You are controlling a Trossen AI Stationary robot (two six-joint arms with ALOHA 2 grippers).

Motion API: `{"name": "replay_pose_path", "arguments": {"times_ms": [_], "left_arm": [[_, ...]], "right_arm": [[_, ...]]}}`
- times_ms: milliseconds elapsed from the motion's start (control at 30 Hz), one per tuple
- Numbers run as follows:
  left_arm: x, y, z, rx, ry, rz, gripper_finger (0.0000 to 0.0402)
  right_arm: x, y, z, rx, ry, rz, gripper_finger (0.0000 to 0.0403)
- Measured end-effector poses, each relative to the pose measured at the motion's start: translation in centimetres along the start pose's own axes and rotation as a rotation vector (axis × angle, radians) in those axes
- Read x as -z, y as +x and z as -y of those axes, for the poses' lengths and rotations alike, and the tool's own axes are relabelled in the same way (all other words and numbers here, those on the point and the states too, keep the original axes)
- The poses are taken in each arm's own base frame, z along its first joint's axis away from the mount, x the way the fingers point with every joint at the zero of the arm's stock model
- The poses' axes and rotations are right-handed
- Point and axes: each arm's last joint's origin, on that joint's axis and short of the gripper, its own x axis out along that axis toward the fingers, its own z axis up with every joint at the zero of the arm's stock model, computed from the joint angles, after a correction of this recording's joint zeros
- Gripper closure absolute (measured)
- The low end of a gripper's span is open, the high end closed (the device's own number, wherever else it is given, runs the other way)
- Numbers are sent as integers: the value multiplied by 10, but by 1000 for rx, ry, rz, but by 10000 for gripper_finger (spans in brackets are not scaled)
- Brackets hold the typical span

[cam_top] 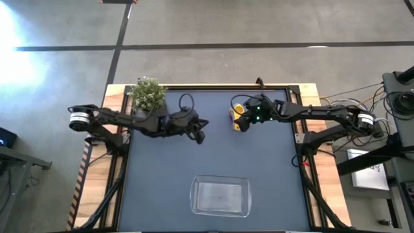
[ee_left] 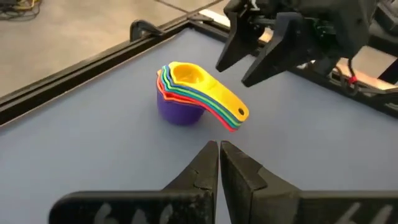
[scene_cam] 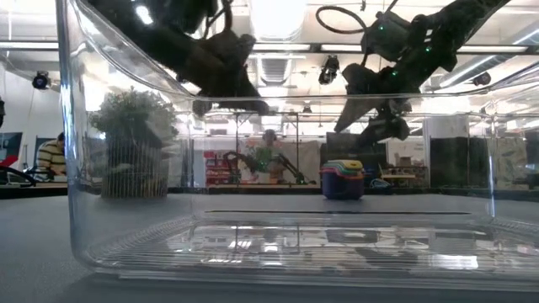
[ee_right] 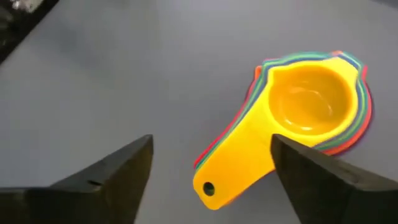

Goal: Nest measuring cups in basket
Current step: Put the stacked measuring cups into the transparent bin

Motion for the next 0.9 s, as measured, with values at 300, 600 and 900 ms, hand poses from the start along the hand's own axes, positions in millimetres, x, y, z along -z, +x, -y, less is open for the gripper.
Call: {"name": "replay_pose_path", "arguments": {"times_ms": [300, 600, 900], "left_arm": [[4, -13, -6, 7, 22, 18, 402], [3, -12, -5, 8, 44, 20, 402], [6, -13, -7, 6, 47, 11, 402]], "right_arm": [[-2, -2, -2, 20, 93, 9, 35], [-10, -7, -11, 239, 174, -53, 35], [-10, 19, -30, 288, 199, -131, 34]]}}
